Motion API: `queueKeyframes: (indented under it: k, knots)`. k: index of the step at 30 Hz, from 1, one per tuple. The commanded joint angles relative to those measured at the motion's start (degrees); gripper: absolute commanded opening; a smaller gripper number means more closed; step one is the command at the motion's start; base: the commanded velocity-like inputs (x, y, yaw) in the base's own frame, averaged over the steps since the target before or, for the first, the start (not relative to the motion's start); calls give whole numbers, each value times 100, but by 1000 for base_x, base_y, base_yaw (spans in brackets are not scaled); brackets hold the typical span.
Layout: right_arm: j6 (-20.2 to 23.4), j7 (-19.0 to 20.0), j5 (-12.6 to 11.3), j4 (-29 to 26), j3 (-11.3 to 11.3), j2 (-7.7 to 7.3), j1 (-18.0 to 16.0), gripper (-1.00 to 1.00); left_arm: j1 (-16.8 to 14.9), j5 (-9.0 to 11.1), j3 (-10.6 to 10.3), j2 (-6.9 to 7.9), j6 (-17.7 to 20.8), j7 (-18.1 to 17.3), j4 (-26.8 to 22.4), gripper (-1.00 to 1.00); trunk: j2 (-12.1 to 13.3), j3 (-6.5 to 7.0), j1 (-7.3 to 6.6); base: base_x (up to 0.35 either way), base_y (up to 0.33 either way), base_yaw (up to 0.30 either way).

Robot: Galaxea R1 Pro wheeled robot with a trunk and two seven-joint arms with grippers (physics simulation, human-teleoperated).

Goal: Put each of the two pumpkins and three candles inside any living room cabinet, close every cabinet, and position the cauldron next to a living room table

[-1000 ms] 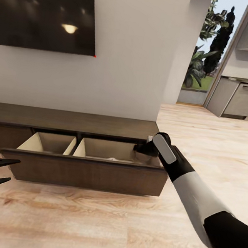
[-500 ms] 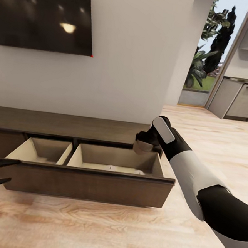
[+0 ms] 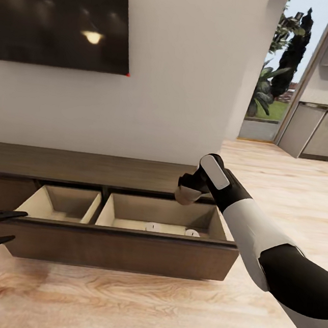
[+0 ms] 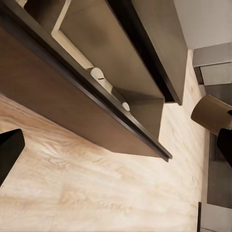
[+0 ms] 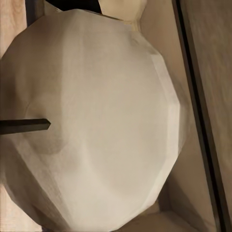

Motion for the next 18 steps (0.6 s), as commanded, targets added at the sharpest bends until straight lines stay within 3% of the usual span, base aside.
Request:
queueKeyframes:
  k: [1,18]
  knots:
    - [-11,-70,-68,-1,18,-2,-7,-100,-5,60,5,-1,15,59,1,100,-3,-6,-1,1,180,0]
    - [-32,-53,-68,9,27,6,-7,-100,-9,60,5,-1,15,61,10,100,-3,-6,-1,3,281,0]
